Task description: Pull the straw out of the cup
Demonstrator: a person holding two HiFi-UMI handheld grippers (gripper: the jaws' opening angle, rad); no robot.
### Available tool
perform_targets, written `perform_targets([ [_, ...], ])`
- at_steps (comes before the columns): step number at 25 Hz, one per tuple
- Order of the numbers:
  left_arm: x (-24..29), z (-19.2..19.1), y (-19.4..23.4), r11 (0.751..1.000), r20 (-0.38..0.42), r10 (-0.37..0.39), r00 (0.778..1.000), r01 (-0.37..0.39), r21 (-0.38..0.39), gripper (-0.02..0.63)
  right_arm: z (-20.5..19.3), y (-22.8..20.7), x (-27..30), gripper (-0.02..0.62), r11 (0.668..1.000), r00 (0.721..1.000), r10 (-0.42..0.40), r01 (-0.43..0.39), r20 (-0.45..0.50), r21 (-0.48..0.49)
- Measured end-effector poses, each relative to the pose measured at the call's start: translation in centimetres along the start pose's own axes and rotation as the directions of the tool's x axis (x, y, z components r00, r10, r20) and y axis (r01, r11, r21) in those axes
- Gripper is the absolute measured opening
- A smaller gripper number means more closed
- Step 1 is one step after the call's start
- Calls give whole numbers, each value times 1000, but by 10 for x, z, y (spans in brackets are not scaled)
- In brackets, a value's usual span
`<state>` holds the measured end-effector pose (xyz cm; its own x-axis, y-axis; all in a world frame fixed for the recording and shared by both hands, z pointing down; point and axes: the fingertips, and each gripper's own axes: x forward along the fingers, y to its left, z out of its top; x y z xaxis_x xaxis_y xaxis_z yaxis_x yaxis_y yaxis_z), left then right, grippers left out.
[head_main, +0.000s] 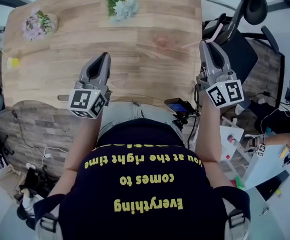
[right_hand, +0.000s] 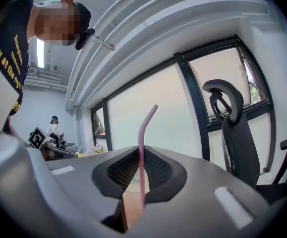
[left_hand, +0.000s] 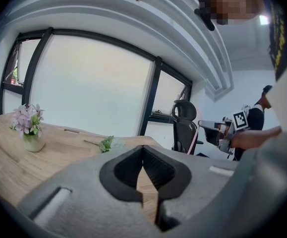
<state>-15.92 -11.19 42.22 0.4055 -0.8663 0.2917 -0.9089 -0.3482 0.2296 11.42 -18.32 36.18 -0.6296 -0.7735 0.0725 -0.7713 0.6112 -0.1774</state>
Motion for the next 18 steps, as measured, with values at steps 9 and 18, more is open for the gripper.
perform_targets([
  [9,16,-4,-10,999,-29,-53,998,53,6,2,-15,-15,-16,37,998,998,-54,56,-38,36],
  [18,27,-9,-12,996,-55,-84,995,84,4,2,-42,-25,-18,37,990,992,-59,72,-109,120],
])
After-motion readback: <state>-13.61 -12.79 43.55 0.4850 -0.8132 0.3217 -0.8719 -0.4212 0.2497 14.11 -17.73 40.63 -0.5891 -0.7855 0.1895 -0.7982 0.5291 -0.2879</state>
